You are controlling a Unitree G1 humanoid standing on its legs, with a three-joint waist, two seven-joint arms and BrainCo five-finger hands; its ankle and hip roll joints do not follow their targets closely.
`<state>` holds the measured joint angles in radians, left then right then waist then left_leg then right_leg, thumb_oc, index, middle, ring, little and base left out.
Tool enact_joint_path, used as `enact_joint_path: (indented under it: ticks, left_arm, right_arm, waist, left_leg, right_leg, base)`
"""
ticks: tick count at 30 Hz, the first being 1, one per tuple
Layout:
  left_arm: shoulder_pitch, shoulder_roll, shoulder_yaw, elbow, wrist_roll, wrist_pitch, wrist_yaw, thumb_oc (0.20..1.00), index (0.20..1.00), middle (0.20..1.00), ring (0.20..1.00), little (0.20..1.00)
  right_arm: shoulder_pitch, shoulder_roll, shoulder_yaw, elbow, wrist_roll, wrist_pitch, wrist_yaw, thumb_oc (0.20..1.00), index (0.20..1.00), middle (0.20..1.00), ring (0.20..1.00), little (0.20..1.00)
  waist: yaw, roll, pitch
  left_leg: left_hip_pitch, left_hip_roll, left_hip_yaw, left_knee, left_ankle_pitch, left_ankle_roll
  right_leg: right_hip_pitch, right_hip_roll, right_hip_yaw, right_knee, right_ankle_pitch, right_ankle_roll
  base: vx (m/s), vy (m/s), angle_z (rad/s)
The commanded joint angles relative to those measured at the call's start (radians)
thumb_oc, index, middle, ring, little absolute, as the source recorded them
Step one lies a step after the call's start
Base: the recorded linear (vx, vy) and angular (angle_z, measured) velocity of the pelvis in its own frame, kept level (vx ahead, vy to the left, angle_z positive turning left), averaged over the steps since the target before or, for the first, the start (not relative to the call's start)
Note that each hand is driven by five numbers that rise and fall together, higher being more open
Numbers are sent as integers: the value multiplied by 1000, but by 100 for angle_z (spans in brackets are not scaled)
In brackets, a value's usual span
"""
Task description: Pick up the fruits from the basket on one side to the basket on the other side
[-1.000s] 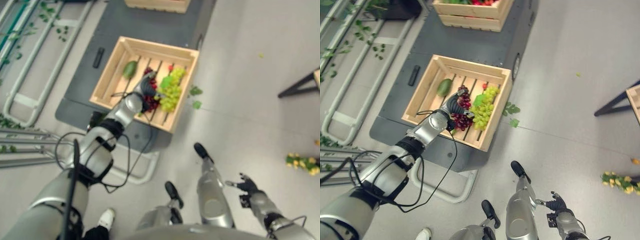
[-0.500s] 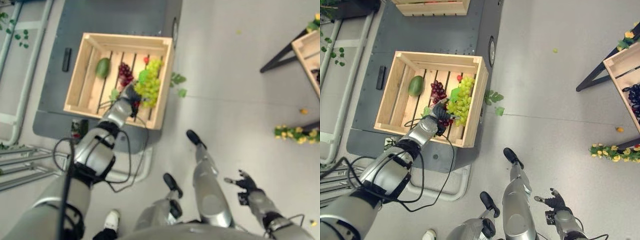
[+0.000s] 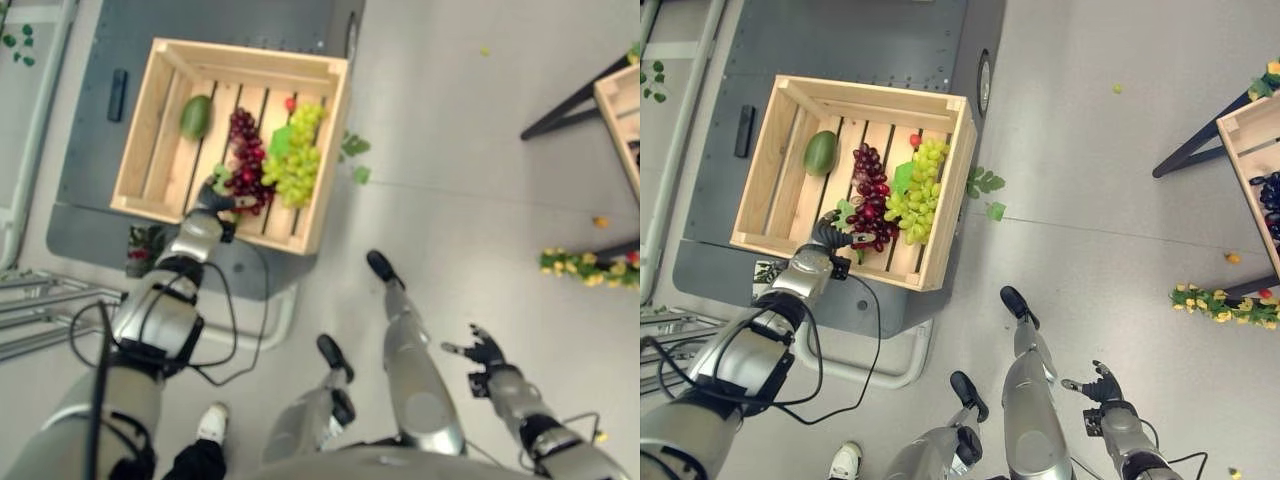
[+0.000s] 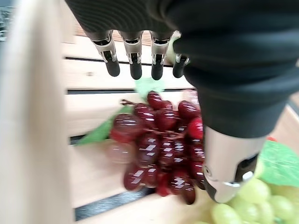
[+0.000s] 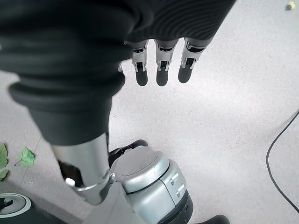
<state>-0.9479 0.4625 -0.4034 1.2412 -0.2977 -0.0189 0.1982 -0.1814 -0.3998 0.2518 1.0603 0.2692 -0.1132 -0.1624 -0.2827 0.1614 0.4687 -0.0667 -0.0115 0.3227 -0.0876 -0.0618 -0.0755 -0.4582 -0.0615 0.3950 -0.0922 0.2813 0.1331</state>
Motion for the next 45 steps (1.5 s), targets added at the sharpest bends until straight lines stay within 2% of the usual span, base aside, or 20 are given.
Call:
enact_joint_path:
  ticks: [1, 11, 22, 23, 35, 36, 37, 38, 41, 42, 43, 44, 45]
  left_arm:
    - [-37, 100, 38, 53, -44, -20, 17, 1000, 1000, 1000, 1000, 1000]
    - [-119, 84, -13, 54, -7, -18, 43, 1000, 1000, 1000, 1000, 1000]
    - [-197, 68, -68, 72, 87, -5, 84, 1000, 1000, 1000, 1000, 1000]
    - [-217, 74, -86, 80, 133, 2, 102, 1000, 1000, 1000, 1000, 1000]
    - [-226, 81, -75, 111, 213, 28, 162, 1000, 1000, 1000, 1000, 1000]
    - [-224, 83, -77, 114, 227, 31, 164, 561, 561, 561, 561, 561]
    - [-224, 85, -80, 118, 242, 34, 165, 470, 470, 470, 470, 470]
    - [-227, 87, -87, 125, 260, 41, 166, 200, 200, 200, 200, 200]
    - [-231, 90, -105, 130, 314, 54, 175, 200, 200, 200, 200, 200]
    - [-233, 91, -107, 129, 315, 54, 175, 200, 200, 200, 200, 200]
    - [-231, 93, -114, 123, 332, 59, 182, 200, 200, 200, 200, 200]
    - [-227, 92, -115, 122, 338, 56, 181, 200, 200, 200, 200, 200]
    - [-226, 91, -118, 121, 345, 56, 182, 200, 200, 200, 200, 200]
  right_arm:
    - [14, 7, 47, -6, 26, -24, -16, 1000, 1000, 1000, 1000, 1000]
    - [12, 4, 63, -35, 25, -41, -23, 1000, 1000, 1000, 1000, 1000]
    - [36, -2, 54, -102, 43, -64, -39, 1000, 1000, 1000, 1000, 1000]
    - [42, -3, 50, -127, 55, -76, -42, 1000, 1000, 1000, 1000, 1000]
    - [74, -25, 29, -315, 58, -124, -89, 1000, 1000, 1000, 1000, 1000]
    - [80, -29, 26, -333, 58, -128, -91, 1000, 1000, 1000, 1000, 1000]
    - [83, -32, 26, -346, 52, -131, -95, 1000, 1000, 1000, 1000, 1000]
    - [88, -36, 24, -361, 50, -138, -97, 1000, 1000, 1000, 1000, 1000]
    - [92, -40, 27, -405, 45, -150, -102, 1000, 1000, 1000, 1000, 1000]
    - [90, -38, 26, -404, 46, -149, -103, 1000, 1000, 1000, 1000, 1000]
    - [90, -39, 32, -422, 38, -153, -108, 1000, 1000, 1000, 1000, 1000]
    - [94, -39, 35, -428, 34, -156, -107, 1000, 1000, 1000, 1000, 1000]
    - [93, -37, 36, -429, 31, -156, -109, 1000, 1000, 1000, 1000, 1000]
  waist:
    - [-5, -45, -15]
    - [-7, -56, 3]
    - [-26, -45, 26]
    - [-34, -45, 30]
    - [-66, -53, 51]
    - [-68, -54, 51]
    - [-68, -54, 51]
    - [-70, -55, 51]
    - [-73, -61, 51]
    - [-65, -52, 51]
    - [-63, -54, 51]
    - [-71, -65, 51]
    - [-61, -58, 51]
  left_leg:
    - [-204, 35, -73, 119, 60, -6]
    - [-231, 40, -66, 107, 73, -10]
    - [-265, 33, -41, 108, 74, -10]
    - [-274, 32, -35, 110, 72, -9]
    - [-338, 35, -1, 130, 61, -9]
    - [-343, 36, 3, 130, 60, -7]
    - [-348, 34, 6, 128, 60, -5]
    - [-354, 34, 10, 130, 58, -5]
    - [-369, 38, 20, 124, 60, -4]
    - [-354, 35, 7, 119, 27, -3]
    - [-358, 36, 8, 115, 26, -1]
    - [-377, 40, 23, 119, 62, -3]
    - [-361, 37, 7, 112, 26, 1]
  right_leg:
    - [58, 18, -29, 30, -159, 57]
    - [23, 27, -30, 31, -152, 58]
    - [-26, 25, -19, 37, -139, 61]
    - [-37, 26, -15, 40, -138, 62]
    - [-132, 38, 11, 74, -131, 66]
    - [-138, 38, 13, 74, -130, 67]
    - [-147, 41, 16, 75, -129, 68]
    - [-157, 43, 19, 77, -129, 70]
    - [-182, 49, 27, 79, -124, 72]
    - [-167, 45, 20, 71, -151, 74]
    - [-174, 46, 19, 70, -150, 76]
    - [-192, 51, 28, 77, -121, 73]
    - [-175, 48, 20, 67, -149, 77]
  base:
    - [0, 0, 0]
    - [0, 0, 0]
    - [1, 7, -2]
    - [0, 0, 0]
    - [2, 20, -8]
    - [4, 15, -10]
    - [8, 38, -11]
    - [10, 33, -14]
    - [42, 45, -12]
    - [109, 96, -10]
    - [13, -11, -9]
    - [23, -2, -9]
    - [16, -8, -7]
